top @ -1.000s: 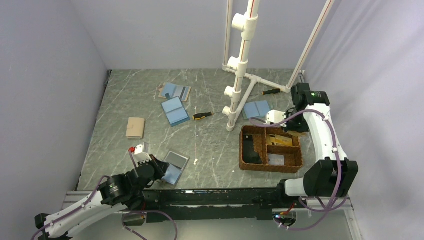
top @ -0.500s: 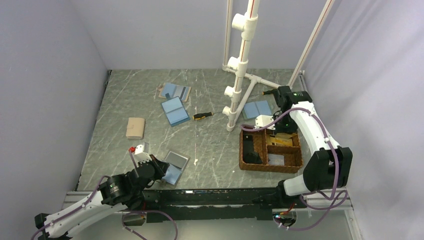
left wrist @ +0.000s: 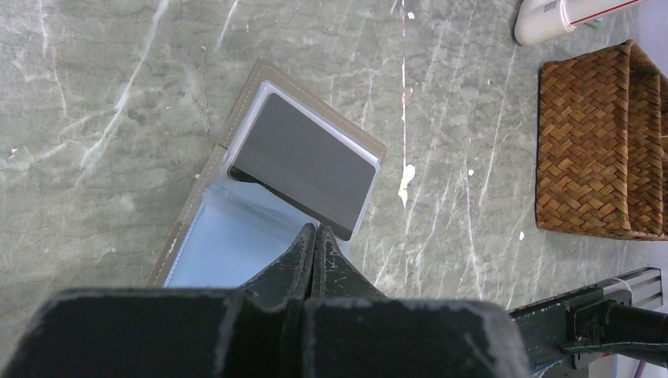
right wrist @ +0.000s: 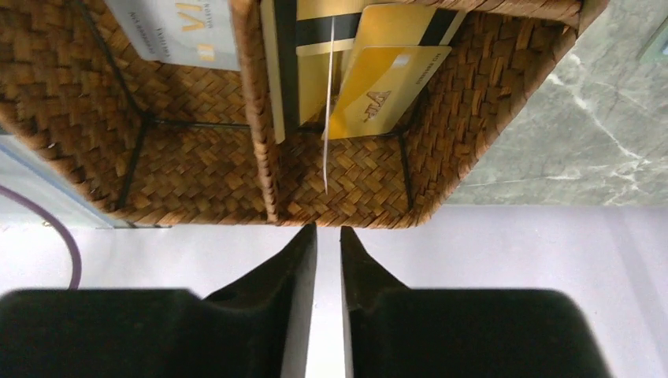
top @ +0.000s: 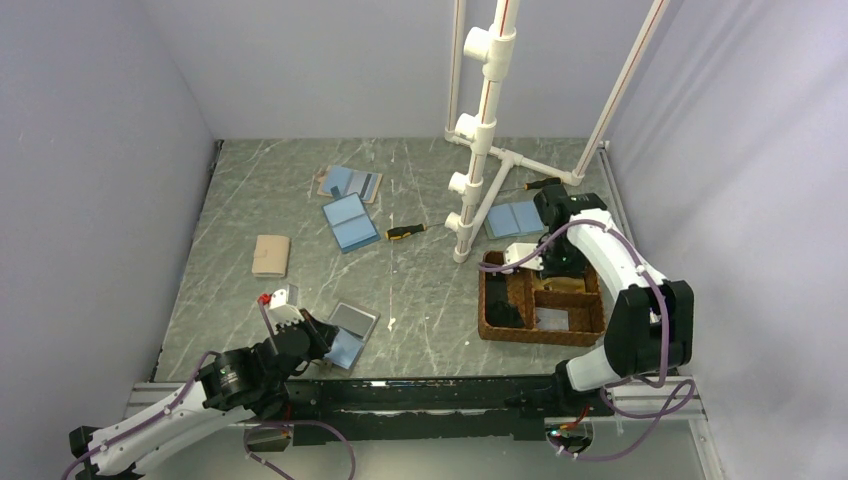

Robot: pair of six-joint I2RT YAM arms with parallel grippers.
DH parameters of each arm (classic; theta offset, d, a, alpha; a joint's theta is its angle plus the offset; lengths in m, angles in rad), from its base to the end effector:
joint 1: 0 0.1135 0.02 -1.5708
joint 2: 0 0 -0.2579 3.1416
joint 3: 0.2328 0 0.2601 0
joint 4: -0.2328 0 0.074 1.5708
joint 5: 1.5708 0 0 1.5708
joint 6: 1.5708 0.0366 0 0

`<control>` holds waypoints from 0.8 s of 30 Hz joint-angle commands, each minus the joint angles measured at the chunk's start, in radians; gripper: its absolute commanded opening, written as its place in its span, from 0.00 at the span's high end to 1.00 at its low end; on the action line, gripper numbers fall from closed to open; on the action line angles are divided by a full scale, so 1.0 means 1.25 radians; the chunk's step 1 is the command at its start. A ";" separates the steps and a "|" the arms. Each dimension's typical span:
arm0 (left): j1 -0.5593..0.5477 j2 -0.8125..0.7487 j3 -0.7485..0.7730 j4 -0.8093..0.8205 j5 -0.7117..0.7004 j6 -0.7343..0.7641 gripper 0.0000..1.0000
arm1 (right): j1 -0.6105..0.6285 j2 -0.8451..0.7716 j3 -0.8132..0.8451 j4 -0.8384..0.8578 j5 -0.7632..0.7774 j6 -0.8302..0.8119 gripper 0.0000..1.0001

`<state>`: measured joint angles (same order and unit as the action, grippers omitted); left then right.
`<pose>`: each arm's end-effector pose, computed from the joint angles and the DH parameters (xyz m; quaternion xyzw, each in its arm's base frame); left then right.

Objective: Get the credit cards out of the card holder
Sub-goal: Place the credit card in the storage box.

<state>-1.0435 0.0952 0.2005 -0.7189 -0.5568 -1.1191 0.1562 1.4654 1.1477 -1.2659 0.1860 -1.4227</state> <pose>0.0643 -0.0720 0.1638 -0.1587 0.8481 -0.2761 0.4235 0.2486 0.0323 0.2380 0.7073 -0.7008 0.0711 0.0601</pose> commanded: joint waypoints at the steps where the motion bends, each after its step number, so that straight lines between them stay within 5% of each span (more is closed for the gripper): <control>1: 0.000 0.004 0.011 0.017 -0.017 0.001 1.00 | 0.006 -0.004 -0.039 0.152 0.062 0.024 0.78; 13: 0.000 0.007 0.008 0.030 -0.008 0.001 1.00 | -0.007 -0.095 0.001 0.170 -0.079 0.183 0.71; 24: 0.000 0.055 0.006 0.145 0.056 0.086 1.00 | -0.002 -0.293 -0.059 0.115 -0.617 0.307 0.71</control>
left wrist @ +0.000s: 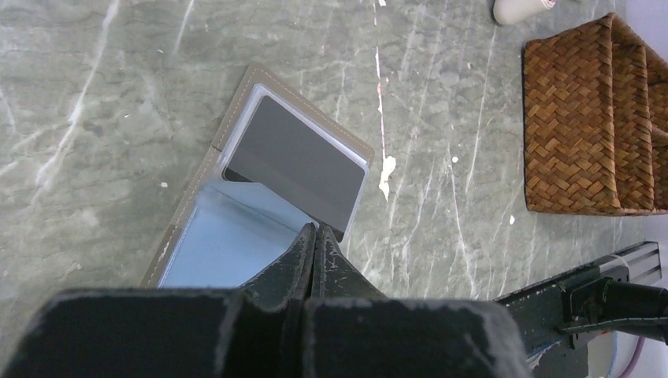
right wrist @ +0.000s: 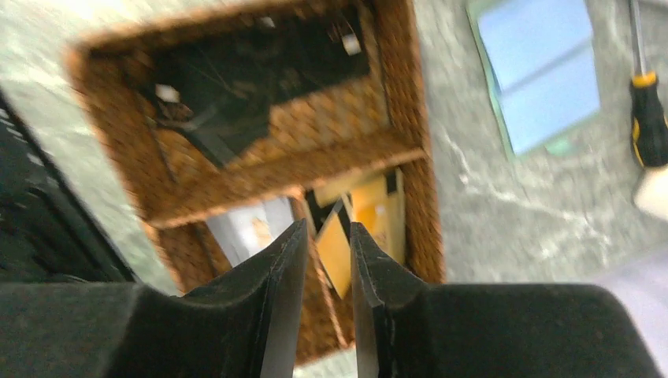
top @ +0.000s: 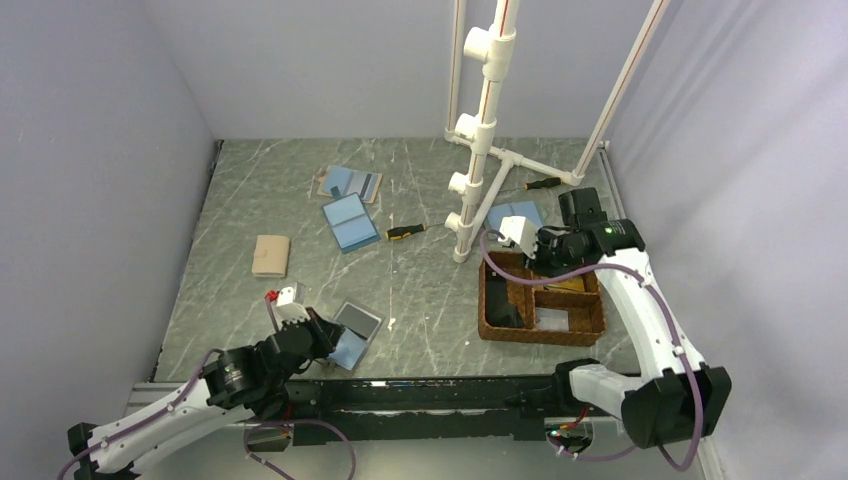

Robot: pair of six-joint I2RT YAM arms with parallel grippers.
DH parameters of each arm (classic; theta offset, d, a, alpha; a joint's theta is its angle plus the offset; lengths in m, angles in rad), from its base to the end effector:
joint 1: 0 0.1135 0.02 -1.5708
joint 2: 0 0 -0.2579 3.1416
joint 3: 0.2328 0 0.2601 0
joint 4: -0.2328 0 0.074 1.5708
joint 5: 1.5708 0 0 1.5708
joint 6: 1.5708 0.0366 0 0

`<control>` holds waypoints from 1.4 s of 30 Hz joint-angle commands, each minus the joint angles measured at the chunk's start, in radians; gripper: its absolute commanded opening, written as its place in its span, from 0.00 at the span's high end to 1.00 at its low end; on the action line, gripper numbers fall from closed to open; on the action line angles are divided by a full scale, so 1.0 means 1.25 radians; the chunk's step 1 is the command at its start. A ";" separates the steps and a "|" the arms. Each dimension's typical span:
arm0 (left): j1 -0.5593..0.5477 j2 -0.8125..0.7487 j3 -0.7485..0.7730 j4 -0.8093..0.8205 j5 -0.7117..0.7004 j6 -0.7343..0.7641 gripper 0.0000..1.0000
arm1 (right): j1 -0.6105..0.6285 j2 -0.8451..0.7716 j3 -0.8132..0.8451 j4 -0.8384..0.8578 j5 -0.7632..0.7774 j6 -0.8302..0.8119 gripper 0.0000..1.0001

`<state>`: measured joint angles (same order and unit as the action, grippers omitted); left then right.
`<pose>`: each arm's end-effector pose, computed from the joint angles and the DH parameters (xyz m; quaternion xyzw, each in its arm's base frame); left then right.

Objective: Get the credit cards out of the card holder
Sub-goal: Place the credit card in the storage box, then remove the credit card from the card holder.

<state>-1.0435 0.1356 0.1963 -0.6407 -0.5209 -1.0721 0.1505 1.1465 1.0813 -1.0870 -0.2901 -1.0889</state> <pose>0.0670 -0.0789 0.1657 -0.1346 0.8483 -0.2890 0.4228 0.2106 0.0425 0.2923 -0.5866 0.7705 0.0331 0.2473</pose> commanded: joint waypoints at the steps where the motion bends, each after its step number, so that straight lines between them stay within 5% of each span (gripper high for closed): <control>1: 0.000 0.028 0.010 0.099 0.033 0.060 1.00 | 0.002 -0.047 -0.007 -0.029 -0.275 0.036 0.70; 4: 0.000 0.049 0.002 0.159 0.055 0.088 1.00 | 0.002 -0.076 -0.023 -0.027 -0.386 -0.002 0.67; 12: 0.000 0.144 -0.011 0.329 0.086 0.126 1.00 | 0.004 -0.085 -0.071 -0.032 -0.656 -0.106 0.38; 26: 0.032 0.468 0.031 0.677 0.195 0.197 1.00 | 0.087 -0.086 -0.132 0.089 -0.655 -0.055 0.35; 42: 0.260 0.790 0.076 0.998 0.617 0.194 1.00 | 0.111 -0.101 -0.158 0.120 -0.615 -0.057 0.34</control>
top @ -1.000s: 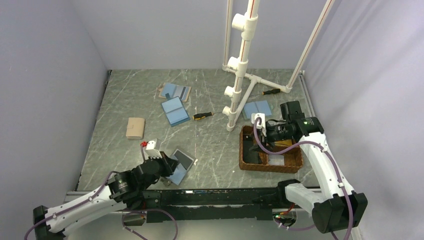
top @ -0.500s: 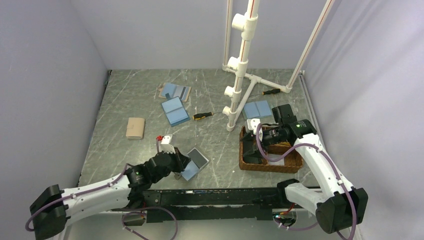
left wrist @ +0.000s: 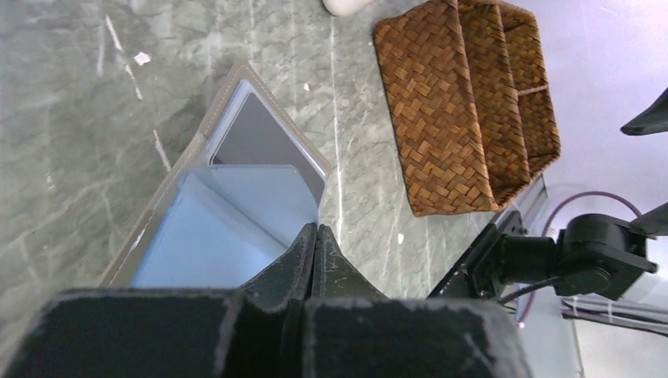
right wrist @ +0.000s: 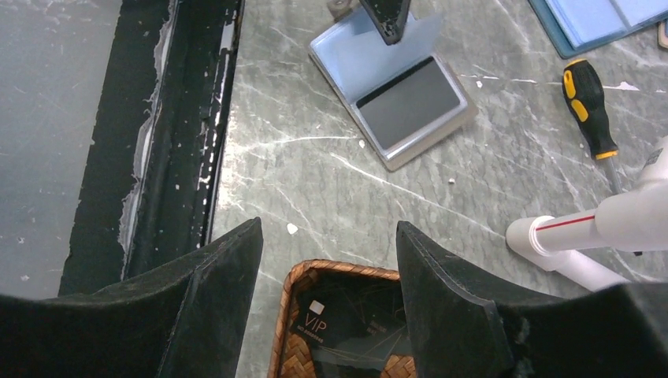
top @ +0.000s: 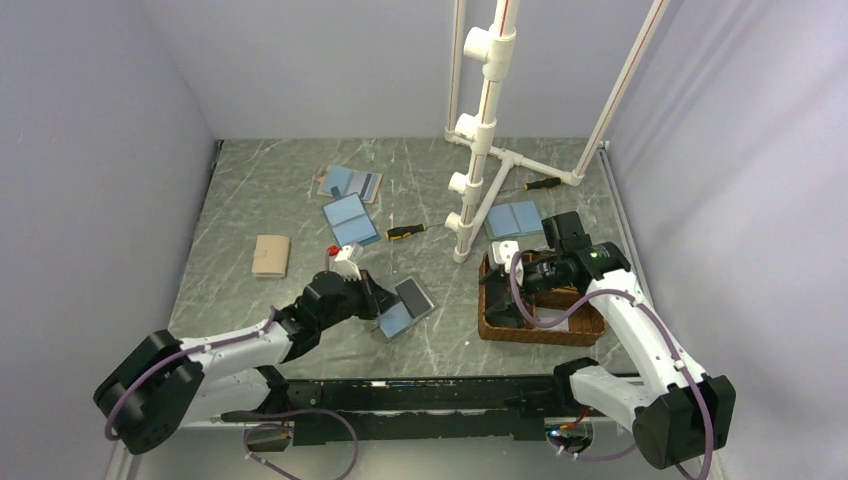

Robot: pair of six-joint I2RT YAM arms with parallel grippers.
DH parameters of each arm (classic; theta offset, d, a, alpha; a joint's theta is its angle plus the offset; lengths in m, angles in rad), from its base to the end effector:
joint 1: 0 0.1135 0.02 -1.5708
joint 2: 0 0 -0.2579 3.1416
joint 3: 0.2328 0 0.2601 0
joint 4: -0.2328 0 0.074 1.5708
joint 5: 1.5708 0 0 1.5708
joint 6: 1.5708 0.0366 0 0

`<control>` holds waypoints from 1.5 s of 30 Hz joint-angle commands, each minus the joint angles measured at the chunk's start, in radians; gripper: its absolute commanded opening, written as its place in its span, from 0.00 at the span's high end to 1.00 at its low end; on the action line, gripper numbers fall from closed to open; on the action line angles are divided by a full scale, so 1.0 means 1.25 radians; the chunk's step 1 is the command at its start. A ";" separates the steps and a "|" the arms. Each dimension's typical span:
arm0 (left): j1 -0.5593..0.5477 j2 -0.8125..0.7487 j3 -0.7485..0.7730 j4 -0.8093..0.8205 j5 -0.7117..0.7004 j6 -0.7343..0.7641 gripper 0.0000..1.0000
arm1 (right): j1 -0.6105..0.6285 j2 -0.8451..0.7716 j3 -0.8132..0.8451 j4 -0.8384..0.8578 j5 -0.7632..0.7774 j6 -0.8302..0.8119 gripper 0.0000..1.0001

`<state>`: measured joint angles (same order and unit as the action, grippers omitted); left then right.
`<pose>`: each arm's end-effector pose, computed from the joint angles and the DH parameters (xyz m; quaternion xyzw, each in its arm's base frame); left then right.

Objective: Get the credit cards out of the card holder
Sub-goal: Remove the credit card from the card holder.

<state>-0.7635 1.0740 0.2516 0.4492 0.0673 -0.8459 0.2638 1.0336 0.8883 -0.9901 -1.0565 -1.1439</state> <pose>0.1545 -0.1513 0.1553 -0.0150 0.8256 -0.4252 0.3705 0.1712 0.0792 0.2744 -0.6287 0.5725 0.3658 0.3784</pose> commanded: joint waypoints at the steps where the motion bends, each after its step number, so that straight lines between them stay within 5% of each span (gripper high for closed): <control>1: 0.047 0.047 0.031 0.130 0.165 0.011 1.00 | 0.031 -0.010 -0.001 0.047 0.012 -0.009 0.35; 10: 0.099 -0.014 0.004 -0.044 0.180 0.024 1.00 | 0.171 0.026 0.053 0.056 0.194 -0.002 0.36; 24: 0.102 -0.097 -0.079 -0.191 0.088 -0.044 0.99 | 0.179 0.029 -0.020 0.127 0.128 0.048 0.34; 45: 0.102 -0.359 -0.016 -0.518 -0.024 -0.082 0.40 | 0.243 0.056 -0.047 0.161 0.172 0.065 0.35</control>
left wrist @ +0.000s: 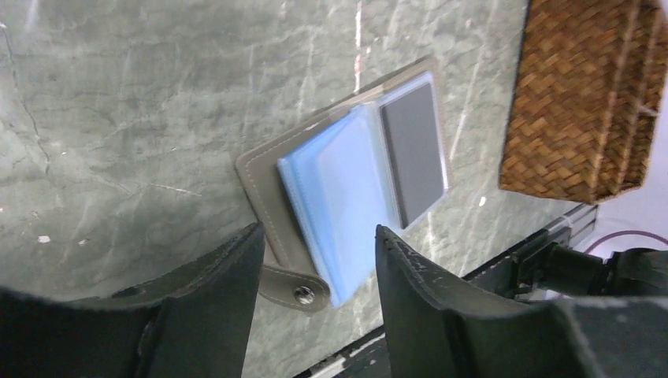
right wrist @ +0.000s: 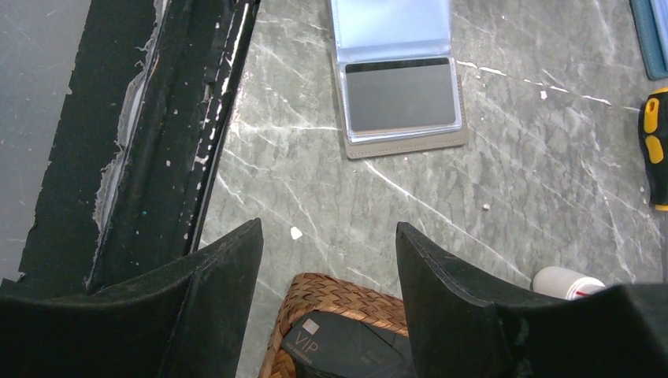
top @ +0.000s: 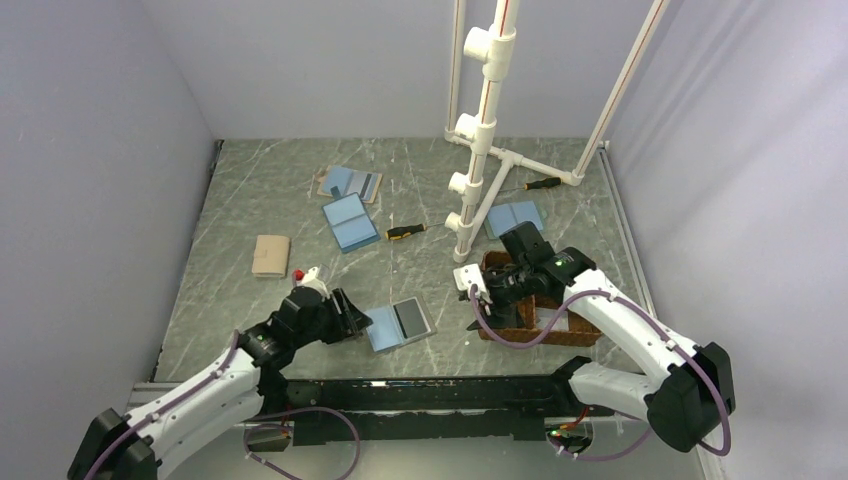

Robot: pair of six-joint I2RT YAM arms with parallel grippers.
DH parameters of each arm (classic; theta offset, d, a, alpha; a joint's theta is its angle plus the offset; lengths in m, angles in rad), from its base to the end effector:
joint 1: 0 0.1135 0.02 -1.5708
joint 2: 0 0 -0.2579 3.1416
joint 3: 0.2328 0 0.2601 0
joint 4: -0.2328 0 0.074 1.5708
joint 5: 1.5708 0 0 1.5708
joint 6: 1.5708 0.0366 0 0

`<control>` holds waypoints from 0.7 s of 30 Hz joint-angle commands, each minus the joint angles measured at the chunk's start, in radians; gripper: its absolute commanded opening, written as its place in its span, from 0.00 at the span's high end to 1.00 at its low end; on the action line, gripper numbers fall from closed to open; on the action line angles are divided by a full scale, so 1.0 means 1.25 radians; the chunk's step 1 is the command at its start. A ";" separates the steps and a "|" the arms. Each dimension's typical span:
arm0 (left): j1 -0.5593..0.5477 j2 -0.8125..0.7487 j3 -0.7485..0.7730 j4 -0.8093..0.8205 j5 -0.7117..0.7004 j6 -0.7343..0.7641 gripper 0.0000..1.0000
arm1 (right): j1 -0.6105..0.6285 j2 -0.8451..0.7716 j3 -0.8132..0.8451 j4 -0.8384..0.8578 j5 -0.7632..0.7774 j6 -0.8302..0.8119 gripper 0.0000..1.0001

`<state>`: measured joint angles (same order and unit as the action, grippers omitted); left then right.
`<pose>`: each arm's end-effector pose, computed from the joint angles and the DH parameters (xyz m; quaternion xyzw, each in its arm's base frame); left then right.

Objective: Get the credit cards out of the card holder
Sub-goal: Remove the credit card from the card holder.

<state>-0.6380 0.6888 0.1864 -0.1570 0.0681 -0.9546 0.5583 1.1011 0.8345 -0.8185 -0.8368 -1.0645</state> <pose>0.1262 -0.0967 0.1404 -0.1267 0.8886 -0.3358 0.2858 0.1630 0.1339 0.2476 -0.7105 0.5398 0.3268 0.3115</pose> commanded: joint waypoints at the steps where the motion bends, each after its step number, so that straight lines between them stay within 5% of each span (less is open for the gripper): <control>1: 0.001 -0.067 0.034 -0.024 -0.022 0.005 0.37 | 0.010 0.005 -0.004 0.025 -0.001 0.001 0.35; 7: 0.002 -0.147 0.002 0.043 0.003 -0.038 0.11 | 0.033 0.020 -0.006 0.038 0.018 0.009 0.36; 15: 0.002 -0.215 -0.110 0.331 0.051 -0.155 0.08 | 0.143 0.063 0.039 0.087 0.152 0.069 0.39; 21: 0.001 -0.134 -0.057 0.317 0.096 -0.141 0.11 | 0.199 0.155 0.130 0.146 0.195 0.229 0.56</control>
<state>-0.6380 0.4595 0.0551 0.1551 0.1318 -1.1202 0.7792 1.2442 0.9047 -0.7418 -0.6395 -0.9447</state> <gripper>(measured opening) 0.903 0.518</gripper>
